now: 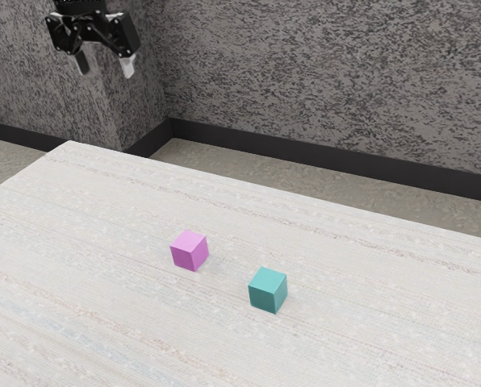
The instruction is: Pick up the blue block with one arm, and put the blue block on the pink block with one arm
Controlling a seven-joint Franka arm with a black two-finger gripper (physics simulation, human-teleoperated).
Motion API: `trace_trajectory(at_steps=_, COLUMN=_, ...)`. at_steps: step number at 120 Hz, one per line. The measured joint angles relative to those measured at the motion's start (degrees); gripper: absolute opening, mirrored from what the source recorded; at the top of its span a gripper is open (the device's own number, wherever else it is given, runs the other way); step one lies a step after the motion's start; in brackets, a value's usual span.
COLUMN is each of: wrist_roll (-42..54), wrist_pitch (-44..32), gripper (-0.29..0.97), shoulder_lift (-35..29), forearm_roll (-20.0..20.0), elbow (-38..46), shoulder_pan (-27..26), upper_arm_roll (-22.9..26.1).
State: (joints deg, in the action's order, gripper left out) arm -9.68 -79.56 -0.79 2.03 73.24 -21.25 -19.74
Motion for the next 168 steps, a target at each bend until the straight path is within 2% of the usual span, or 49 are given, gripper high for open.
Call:
trace_trajectory(at_steps=7, wrist_roll=-0.2, wrist_pitch=-0.7, gripper=0.66, shoulder_lift=0.3, forearm_roll=0.5, elbow=0.3, shoulder_pan=4.4, upper_arm_roll=3.9)
trace_trajectory(at_steps=16, wrist_roll=-0.4, wrist_pitch=-1.9, gripper=0.66, shoulder_lift=1.5, forearm_roll=0.8, elbow=0.1, shoulder_pan=7.2, upper_arm_roll=5.8)
trace_trajectory(at_steps=25, wrist_roll=-0.6, wrist_pitch=-3.0, gripper=0.66, shoulder_lift=1.9, forearm_roll=1.1, elbow=0.3, shoulder_pan=8.0, upper_arm_roll=6.3)
trace_trajectory(at_steps=39, wrist_roll=-2.2, wrist_pitch=-6.9, gripper=0.66, shoulder_lift=3.2, forearm_roll=3.1, elbow=5.8, shoulder_pan=6.5, upper_arm_roll=6.0)
trace_trajectory(at_steps=45, wrist_roll=-3.1, wrist_pitch=-9.9, gripper=0.66, shoulder_lift=6.6, forearm_roll=1.9, elbow=7.0, shoulder_pan=4.3, upper_arm_roll=6.2)
trace_trajectory(at_steps=55, wrist_roll=-4.1, wrist_pitch=-16.3, gripper=0.66, shoulder_lift=14.6, forearm_roll=-1.7, elbow=7.7, shoulder_pan=-8.4, upper_arm_roll=6.5)
trace_trajectory(at_steps=61, wrist_roll=-4.7, wrist_pitch=-20.1, gripper=0.66, shoulder_lift=19.6, forearm_roll=-3.6, elbow=7.0, shoulder_pan=-11.7, upper_arm_roll=8.6)
trace_trajectory(at_steps=71, wrist_roll=-5.8, wrist_pitch=-24.9, gripper=0.66, shoulder_lift=27.4, forearm_roll=-5.9, elbow=3.6, shoulder_pan=-13.0, upper_arm_roll=11.3)
trace_trajectory(at_steps=95, wrist_roll=-8.4, wrist_pitch=-31.2, gripper=0.66, shoulder_lift=39.3, forearm_roll=-8.9, elbow=-2.8, shoulder_pan=-13.7, upper_arm_roll=12.5)
trace_trajectory(at_steps=111, wrist_roll=-11.2, wrist_pitch=-33.7, gripper=0.66, shoulder_lift=38.7, forearm_roll=-10.2, elbow=3.5, shoulder_pan=-15.3, upper_arm_roll=6.2)
trace_trajectory(at_steps=123, wrist_roll=-12.8, wrist_pitch=-34.9, gripper=0.66, shoulder_lift=37.2, forearm_roll=-10.7, elbow=8.7, shoulder_pan=-15.6, upper_arm_roll=3.6)
trace_trajectory(at_steps=132, wrist_roll=-13.8, wrist_pitch=-36.6, gripper=0.66, shoulder_lift=33.4, forearm_roll=-10.8, elbow=15.7, shoulder_pan=-15.4, upper_arm_roll=2.8)
trace_trajectory(at_steps=146, wrist_roll=-14.5, wrist_pitch=-40.6, gripper=0.66, shoulder_lift=31.9, forearm_roll=-10.2, elbow=18.8, shoulder_pan=-15.4, upper_arm_roll=1.9)
trace_trajectory(at_steps=168, wrist_roll=-14.5, wrist_pitch=-50.2, gripper=0.66, shoulder_lift=29.4, forearm_roll=-10.2, elbow=28.0, shoulder_pan=-16.0, upper_arm_roll=1.4)
